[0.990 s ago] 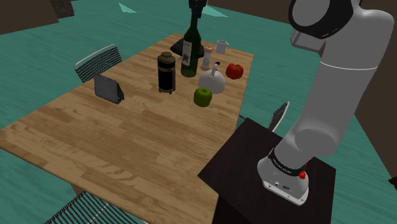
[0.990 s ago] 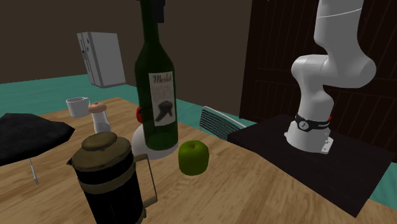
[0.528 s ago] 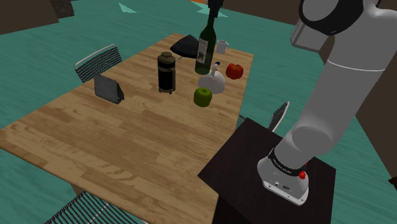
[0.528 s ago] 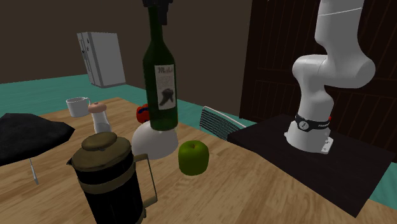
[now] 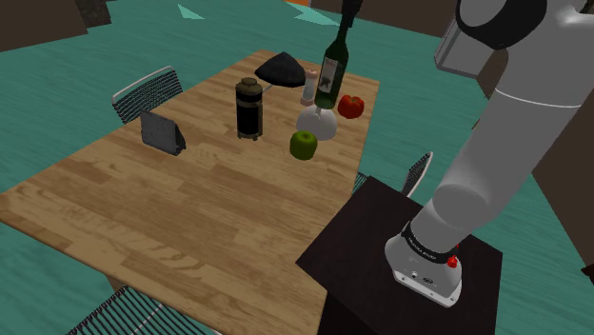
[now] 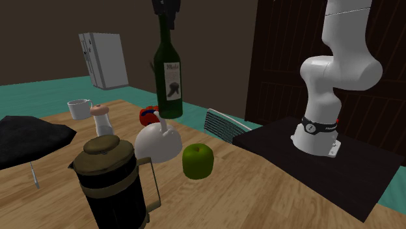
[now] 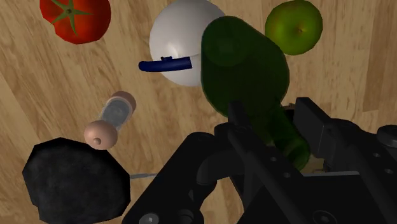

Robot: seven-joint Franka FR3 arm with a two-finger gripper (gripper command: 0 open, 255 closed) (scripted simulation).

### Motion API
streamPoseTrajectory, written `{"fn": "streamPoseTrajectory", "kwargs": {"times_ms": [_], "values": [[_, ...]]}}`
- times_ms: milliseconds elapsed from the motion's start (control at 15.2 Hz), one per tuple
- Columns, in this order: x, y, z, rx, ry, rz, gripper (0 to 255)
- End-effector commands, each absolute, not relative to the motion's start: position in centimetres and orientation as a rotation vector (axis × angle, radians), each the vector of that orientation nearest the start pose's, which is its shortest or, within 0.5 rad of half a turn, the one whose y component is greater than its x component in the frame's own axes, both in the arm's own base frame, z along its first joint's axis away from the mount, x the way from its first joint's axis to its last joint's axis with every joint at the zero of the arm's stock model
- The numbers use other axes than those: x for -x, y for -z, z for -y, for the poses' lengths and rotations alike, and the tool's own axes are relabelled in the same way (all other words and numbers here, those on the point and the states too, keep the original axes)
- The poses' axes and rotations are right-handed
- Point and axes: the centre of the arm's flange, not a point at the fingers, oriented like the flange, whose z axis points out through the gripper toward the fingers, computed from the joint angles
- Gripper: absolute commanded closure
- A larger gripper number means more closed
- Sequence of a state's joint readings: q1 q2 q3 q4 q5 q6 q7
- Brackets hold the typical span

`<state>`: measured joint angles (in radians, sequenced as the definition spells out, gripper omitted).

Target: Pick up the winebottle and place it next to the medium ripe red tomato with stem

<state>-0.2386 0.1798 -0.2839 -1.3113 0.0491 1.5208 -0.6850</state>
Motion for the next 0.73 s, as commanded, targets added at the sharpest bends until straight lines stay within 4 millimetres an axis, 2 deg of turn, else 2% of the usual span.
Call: {"fn": "streamPoseTrajectory", "kwargs": {"times_ms": [0,660], "values": [[-52.4,-64.0,30.6,3.151,0.048,0.273,255],[-46.6,-64.0,42.5,3.151,0.048,0.273,255]]}}
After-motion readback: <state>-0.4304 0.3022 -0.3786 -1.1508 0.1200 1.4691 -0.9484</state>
